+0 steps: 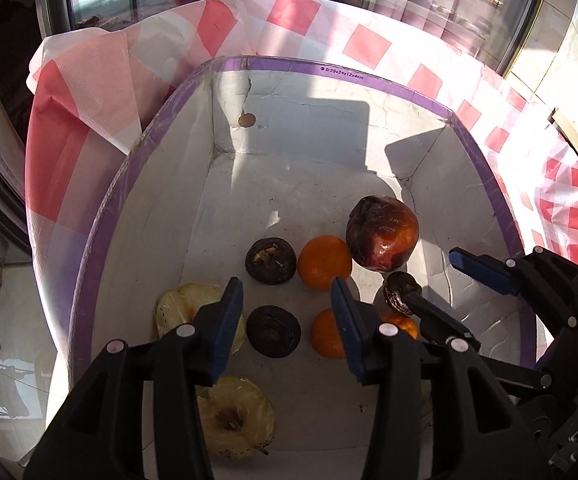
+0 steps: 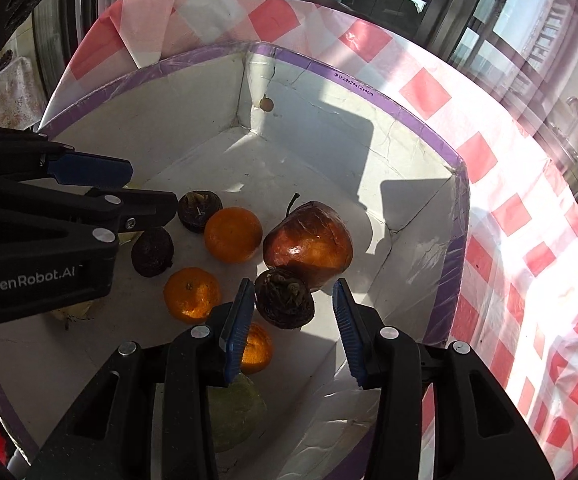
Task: Organize fruits
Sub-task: 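Lower both dates into the box and open both grippers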
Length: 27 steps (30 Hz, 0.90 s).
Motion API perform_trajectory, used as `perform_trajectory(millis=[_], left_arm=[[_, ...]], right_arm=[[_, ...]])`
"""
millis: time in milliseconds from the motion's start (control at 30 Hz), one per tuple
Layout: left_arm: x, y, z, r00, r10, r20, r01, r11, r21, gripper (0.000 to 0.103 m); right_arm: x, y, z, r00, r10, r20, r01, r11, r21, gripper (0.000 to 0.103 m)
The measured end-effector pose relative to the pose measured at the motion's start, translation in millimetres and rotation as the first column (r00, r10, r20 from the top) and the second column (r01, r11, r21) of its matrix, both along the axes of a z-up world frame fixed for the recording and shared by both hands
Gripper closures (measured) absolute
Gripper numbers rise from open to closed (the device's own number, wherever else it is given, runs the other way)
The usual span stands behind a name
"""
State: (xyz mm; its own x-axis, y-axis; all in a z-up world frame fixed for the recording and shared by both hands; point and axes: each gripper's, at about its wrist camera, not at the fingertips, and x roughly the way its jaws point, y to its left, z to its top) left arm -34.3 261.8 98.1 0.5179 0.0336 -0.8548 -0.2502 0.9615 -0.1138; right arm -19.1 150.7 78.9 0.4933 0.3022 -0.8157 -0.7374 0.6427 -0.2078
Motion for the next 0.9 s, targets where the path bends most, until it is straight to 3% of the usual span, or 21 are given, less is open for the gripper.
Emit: perform_trajectory(millis=[100,400,567,700,767,900], left_arm=[[-2,1,2,1.000,0.012,0.012,-0.012,1.000,0.001,0.046],[-7,2,3,0.999,0.028,0.022,-0.028,1.000,-0.002,0.038],[-10,0,6,0.999,0.041,0.030,-0.042,0.999,0.019,0.026],[-11,-3,11,0.998,0.051,0.039,-0.054,0.996,0.067,0.017],[-11,-7,13,0.999,0.042,0.032,-0.045,0.994,0.104,0.007],[-9,-11,11,0.999,0.048,-0.008,-0.046,0.983,0.177,0.007]], right_arm=[[-3,1,1,1.000,0.005,0.001,-0.005,1.000,0.009,0.039],[-4,0,4,1.000,0.007,-0.009,-0.007,0.999,0.033,0.029],[-7,1,6,1.000,0.015,-0.014,-0.015,0.999,0.039,0.020],[-9,4,6,0.999,0.019,-0.026,-0.019,1.000,0.014,0.015],[-10,7,4,0.999,0.024,-0.036,-0.025,1.000,-0.006,0.015],[-10,11,2,0.998,0.032,-0.059,-0.033,0.999,-0.030,0.015]])
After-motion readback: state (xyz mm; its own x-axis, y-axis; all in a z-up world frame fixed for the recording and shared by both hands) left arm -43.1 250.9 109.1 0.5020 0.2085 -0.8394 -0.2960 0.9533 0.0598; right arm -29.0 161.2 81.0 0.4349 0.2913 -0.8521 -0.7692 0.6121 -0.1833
